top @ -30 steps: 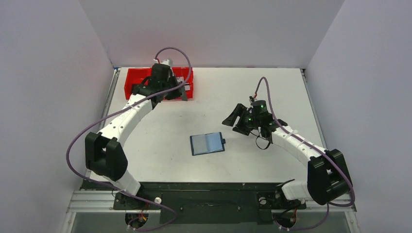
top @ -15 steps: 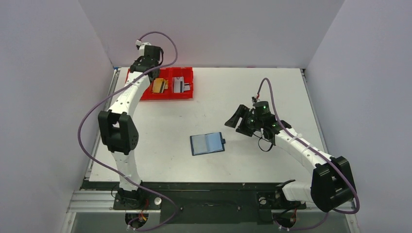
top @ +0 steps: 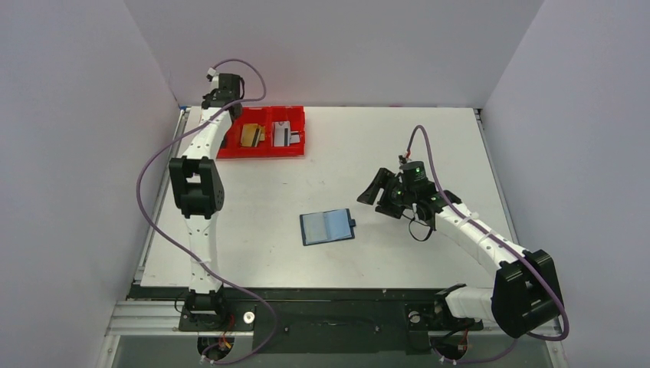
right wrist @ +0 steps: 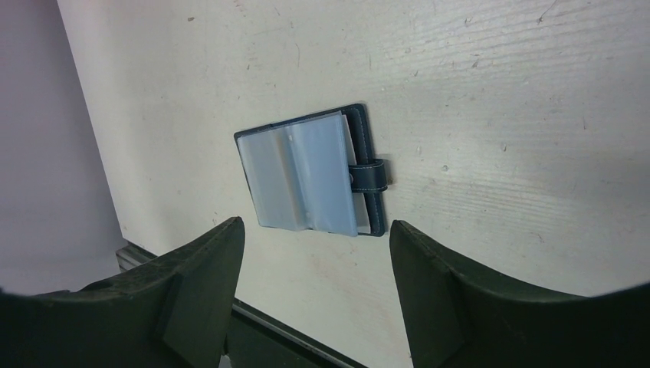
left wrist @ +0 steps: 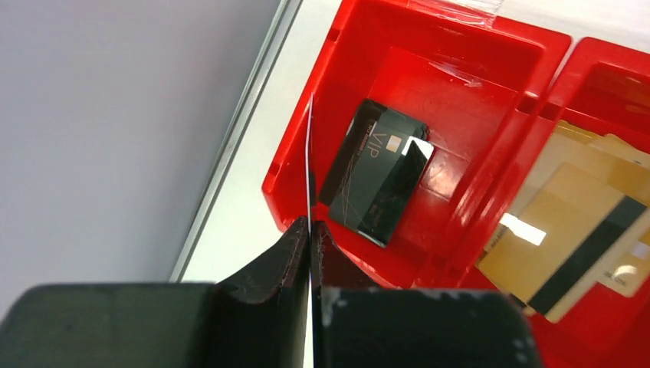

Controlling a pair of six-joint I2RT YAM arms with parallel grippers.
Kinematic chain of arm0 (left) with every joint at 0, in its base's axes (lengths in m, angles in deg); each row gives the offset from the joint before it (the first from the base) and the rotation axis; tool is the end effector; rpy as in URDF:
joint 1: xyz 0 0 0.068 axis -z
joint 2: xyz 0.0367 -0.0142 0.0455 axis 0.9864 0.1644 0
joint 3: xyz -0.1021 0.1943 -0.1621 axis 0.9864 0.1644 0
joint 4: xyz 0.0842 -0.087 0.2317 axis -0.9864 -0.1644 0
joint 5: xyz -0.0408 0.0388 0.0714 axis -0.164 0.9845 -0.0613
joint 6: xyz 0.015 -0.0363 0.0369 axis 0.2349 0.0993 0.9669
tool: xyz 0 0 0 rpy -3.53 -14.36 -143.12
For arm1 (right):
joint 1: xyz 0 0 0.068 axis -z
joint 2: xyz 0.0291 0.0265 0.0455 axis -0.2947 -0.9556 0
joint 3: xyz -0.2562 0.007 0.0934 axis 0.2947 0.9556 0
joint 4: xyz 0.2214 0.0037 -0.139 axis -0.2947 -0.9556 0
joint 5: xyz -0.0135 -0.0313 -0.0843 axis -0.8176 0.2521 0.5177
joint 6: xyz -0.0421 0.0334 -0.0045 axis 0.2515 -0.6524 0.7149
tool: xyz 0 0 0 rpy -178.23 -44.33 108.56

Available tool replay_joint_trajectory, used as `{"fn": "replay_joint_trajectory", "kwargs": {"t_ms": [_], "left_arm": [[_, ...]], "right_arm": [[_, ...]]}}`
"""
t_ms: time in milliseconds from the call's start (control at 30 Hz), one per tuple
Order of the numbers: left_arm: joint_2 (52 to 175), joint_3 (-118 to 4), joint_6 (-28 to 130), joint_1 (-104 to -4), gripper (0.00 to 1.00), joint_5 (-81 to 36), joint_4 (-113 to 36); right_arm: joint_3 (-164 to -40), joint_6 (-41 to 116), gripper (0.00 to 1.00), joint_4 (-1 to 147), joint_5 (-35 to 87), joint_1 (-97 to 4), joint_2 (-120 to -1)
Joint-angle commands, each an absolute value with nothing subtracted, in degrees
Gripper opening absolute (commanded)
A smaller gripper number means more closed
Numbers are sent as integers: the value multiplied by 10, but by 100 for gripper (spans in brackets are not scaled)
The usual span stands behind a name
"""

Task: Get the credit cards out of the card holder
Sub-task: Place the credit card in the storage box.

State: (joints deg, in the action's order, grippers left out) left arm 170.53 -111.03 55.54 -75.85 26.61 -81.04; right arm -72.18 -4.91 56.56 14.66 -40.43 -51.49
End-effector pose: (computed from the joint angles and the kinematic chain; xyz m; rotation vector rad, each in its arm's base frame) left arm 0.5182 -0.0191 0.2656 -0.3740 2.2243 0.7396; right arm 0.2371 0.1144 0.2344 0.3858 2.4825 0.9606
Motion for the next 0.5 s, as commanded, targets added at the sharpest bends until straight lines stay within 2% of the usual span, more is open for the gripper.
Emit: {"fn": "replay_joint_trajectory", "kwargs": {"t_ms": [0,467], "left_arm": [[1748,-1173,571,-779,0,237,-796],[1802,-1197,552,-827,0,131,-791]], "right_arm": [[-749,-37,65,566,155,-402,-527],[-767,-26,65,564,147,-402,-567]]}}
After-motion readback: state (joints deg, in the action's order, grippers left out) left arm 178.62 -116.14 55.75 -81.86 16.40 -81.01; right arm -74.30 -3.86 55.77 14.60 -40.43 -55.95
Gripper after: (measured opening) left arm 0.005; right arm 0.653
